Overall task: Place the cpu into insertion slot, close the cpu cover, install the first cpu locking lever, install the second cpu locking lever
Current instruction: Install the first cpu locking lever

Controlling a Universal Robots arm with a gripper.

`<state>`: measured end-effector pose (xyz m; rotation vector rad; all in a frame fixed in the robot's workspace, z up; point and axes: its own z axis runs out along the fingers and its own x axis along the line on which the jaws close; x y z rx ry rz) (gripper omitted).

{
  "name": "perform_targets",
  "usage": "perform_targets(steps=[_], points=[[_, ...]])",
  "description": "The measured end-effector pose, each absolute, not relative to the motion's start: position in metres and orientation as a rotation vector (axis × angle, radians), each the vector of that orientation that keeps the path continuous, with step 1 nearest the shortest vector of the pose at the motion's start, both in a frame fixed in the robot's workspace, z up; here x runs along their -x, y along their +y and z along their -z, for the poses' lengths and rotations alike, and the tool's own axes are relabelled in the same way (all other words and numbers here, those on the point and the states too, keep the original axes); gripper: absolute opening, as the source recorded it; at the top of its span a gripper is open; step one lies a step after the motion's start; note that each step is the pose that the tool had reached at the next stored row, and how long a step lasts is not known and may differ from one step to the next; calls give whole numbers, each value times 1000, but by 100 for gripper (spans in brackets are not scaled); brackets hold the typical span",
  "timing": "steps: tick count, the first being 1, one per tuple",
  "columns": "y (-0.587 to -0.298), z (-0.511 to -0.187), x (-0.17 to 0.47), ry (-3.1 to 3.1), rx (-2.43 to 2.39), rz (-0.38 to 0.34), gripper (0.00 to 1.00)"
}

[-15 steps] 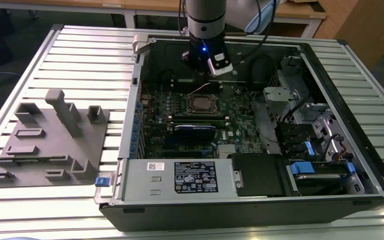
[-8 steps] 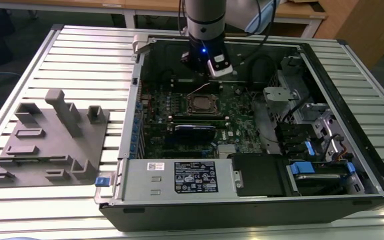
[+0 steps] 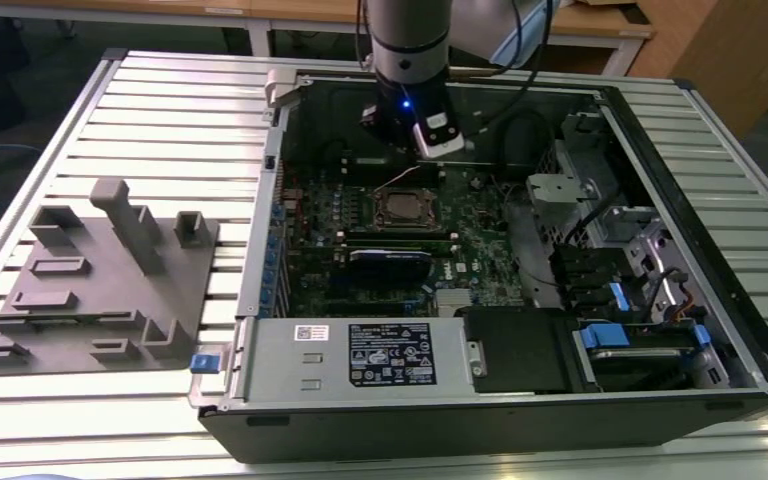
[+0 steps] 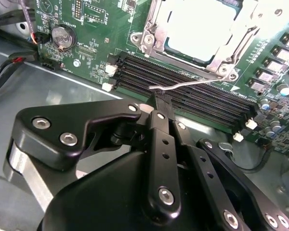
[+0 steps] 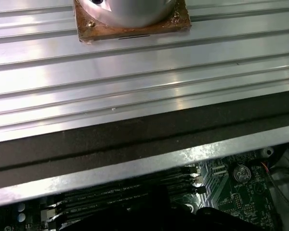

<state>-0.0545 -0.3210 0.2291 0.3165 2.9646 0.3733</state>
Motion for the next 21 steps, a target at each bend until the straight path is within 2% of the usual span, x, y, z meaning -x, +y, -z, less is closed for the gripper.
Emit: perform_targets(steps=[21], points=[[-327,-223,58,2942,-309,-379,11]])
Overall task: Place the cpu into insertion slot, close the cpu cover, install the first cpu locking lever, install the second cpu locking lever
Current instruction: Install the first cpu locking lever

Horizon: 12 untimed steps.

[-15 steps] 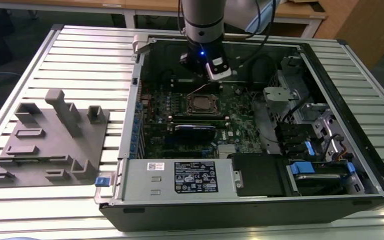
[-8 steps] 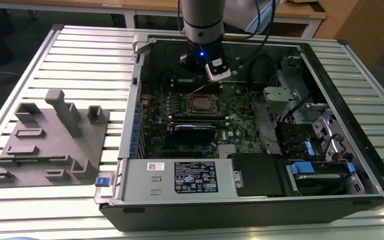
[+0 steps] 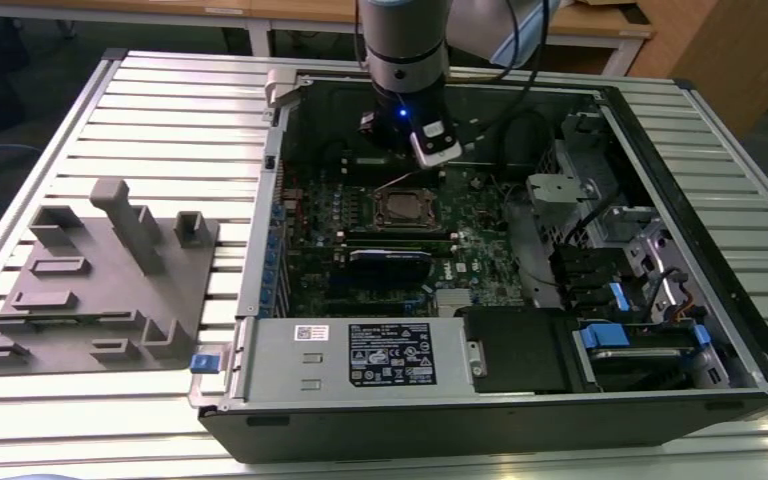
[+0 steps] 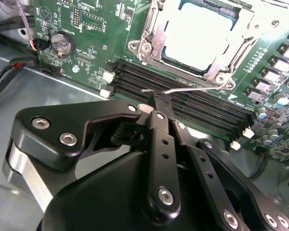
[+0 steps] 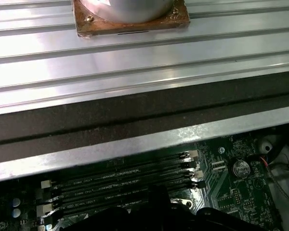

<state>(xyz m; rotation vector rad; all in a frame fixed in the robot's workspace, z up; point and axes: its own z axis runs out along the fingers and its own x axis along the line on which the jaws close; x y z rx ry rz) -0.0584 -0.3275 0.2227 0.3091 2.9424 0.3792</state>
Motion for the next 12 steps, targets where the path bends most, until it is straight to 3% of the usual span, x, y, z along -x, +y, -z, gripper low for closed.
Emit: perform_targets(steps=[12], points=[[-329,-212,59,2924,-304,-380,11]])
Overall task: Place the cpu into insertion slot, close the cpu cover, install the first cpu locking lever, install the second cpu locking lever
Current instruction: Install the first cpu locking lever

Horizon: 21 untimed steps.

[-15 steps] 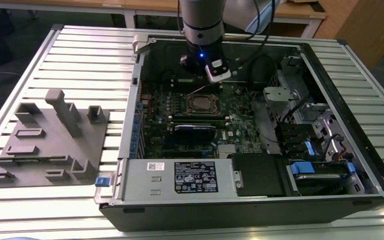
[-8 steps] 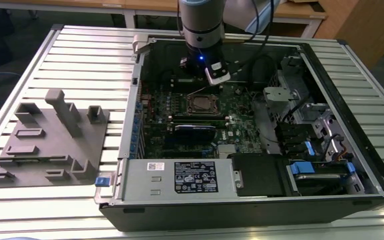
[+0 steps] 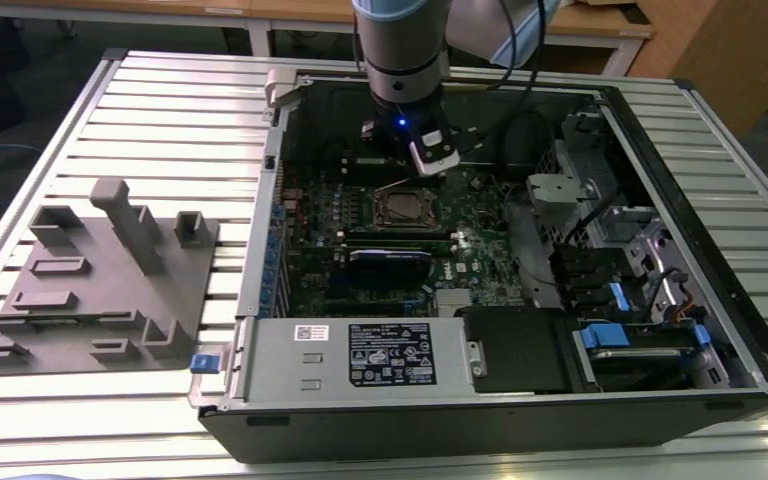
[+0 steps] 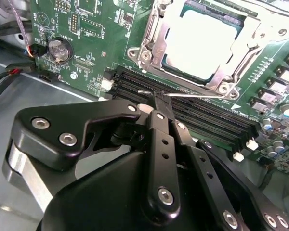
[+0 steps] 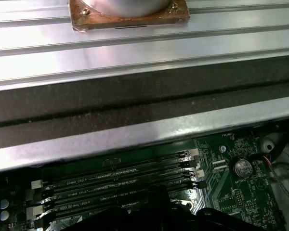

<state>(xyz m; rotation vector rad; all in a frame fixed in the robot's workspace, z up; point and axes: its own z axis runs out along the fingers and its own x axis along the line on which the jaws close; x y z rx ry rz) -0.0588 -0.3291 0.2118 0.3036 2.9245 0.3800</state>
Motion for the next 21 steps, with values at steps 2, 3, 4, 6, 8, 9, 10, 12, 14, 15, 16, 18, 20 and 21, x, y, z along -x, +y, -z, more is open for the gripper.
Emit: perform_targets(steps=[2,3,4,6,8,9,10,12,14,15,16,18,20,21], points=[[-329,-210,59,2922,-303,-380,11],[-329,-209,59,2921,-302,-380,11],[-329,-209,59,2920,-302,-380,11],[-329,-207,59,2918,-302,-380,11],[-329,-206,59,2918,-301,-380,11],[-329,-206,59,2918,-302,-380,11],[-329,-206,59,2918,-302,-380,11],[-328,-206,59,2917,-310,-379,11],[-326,-206,60,2915,-317,-379,11],[-326,-206,60,2915,-319,-378,11],[-325,-206,60,2915,-321,-378,11],[-325,-206,60,2914,-323,-378,11],[-325,-206,60,2914,-324,-378,11],[-325,-196,61,2904,-375,-372,11]])
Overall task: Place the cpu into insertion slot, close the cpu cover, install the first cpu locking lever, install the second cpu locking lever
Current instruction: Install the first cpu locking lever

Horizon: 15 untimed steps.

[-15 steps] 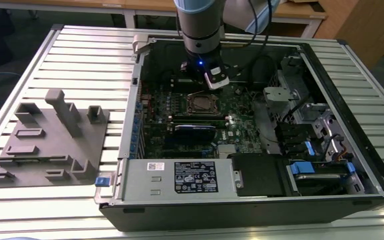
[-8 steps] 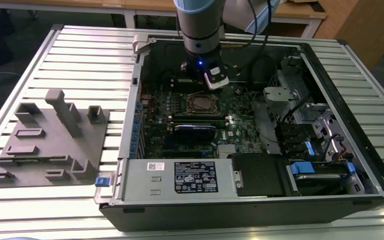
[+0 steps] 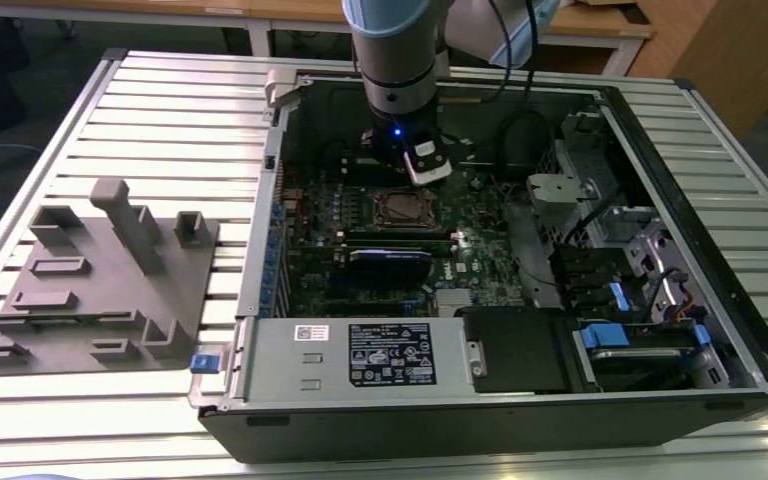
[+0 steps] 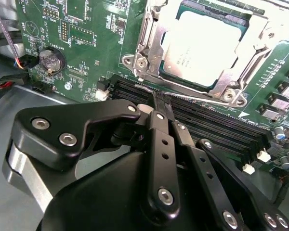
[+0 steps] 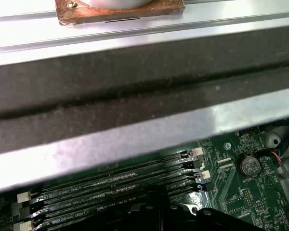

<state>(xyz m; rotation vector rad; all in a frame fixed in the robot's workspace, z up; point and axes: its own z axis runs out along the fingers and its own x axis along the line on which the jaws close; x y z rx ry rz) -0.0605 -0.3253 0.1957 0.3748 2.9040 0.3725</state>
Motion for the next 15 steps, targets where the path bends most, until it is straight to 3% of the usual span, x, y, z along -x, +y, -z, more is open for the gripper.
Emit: perform_targets(steps=[15], points=[[-325,-192,61,2900,-392,-371,11]])
